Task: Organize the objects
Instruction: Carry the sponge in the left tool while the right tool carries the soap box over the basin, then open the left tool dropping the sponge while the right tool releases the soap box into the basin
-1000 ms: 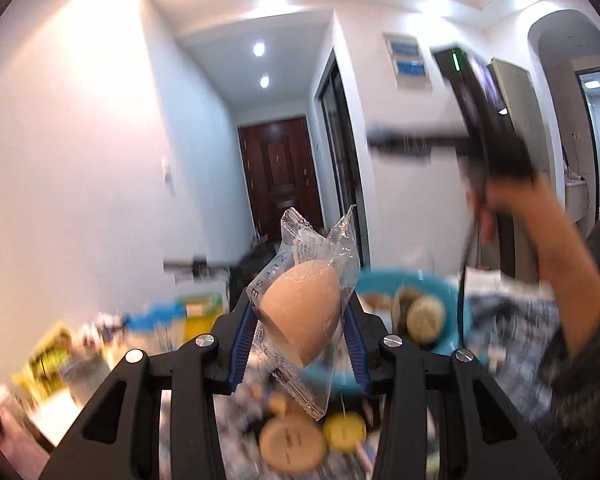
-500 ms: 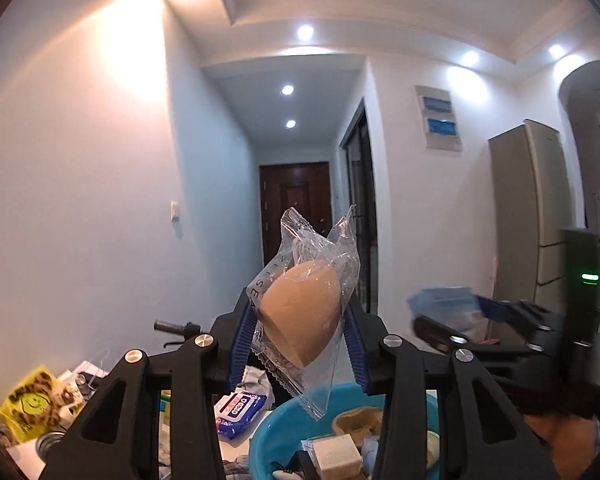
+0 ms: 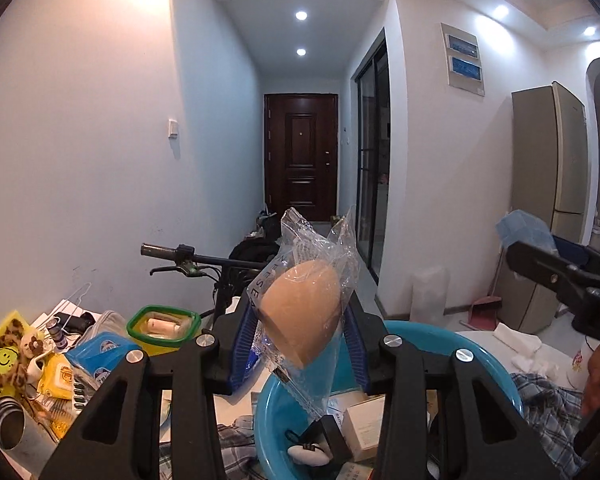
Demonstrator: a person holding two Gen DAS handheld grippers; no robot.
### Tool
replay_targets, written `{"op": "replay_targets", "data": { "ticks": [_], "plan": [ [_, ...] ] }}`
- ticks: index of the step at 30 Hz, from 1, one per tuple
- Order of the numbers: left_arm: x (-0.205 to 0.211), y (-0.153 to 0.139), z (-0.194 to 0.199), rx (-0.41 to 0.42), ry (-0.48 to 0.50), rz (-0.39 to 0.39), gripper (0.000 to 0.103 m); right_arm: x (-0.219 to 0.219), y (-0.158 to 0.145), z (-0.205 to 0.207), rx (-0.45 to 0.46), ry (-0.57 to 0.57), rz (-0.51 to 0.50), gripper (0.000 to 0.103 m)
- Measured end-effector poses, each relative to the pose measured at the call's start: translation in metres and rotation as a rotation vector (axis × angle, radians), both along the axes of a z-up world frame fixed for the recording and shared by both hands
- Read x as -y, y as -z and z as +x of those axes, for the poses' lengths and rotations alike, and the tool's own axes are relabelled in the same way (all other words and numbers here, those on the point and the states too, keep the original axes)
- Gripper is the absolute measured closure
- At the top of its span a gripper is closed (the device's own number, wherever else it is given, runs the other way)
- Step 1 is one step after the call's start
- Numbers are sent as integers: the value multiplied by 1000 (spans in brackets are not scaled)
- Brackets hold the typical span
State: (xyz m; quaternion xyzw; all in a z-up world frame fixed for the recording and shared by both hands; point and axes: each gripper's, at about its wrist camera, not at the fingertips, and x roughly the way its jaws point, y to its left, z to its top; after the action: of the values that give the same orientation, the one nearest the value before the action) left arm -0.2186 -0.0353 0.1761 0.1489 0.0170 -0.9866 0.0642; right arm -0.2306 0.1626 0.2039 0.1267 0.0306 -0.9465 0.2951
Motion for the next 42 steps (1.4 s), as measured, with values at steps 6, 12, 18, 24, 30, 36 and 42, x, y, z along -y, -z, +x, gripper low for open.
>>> {"op": "replay_targets", "data": {
  "ticks": [6, 12, 18, 24, 30, 36, 42],
  "plan": [
    [14, 14, 12, 12, 32, 17, 60, 18, 9, -1, 2, 8, 61, 25],
    [23, 23, 5, 56, 64, 31, 60, 25, 10, 4, -7, 0, 80, 25],
    [17, 25, 0, 76, 161, 79, 60, 16, 5, 2, -16, 21, 66, 25],
    [2, 28, -8, 95, 198, 89, 60, 3, 2, -5, -6, 38, 43, 25],
    [-9, 29, -8, 96, 220, 85, 39, -8, -2, -10, 3, 28, 7, 25],
    [-15, 20, 3, 47, 238, 92, 15, -14, -6, -10, 2, 21, -18, 25],
    [-20, 16, 6, 49, 225, 64, 15, -16, -9, -8, -3, 11, -25, 25]
  ]
}}
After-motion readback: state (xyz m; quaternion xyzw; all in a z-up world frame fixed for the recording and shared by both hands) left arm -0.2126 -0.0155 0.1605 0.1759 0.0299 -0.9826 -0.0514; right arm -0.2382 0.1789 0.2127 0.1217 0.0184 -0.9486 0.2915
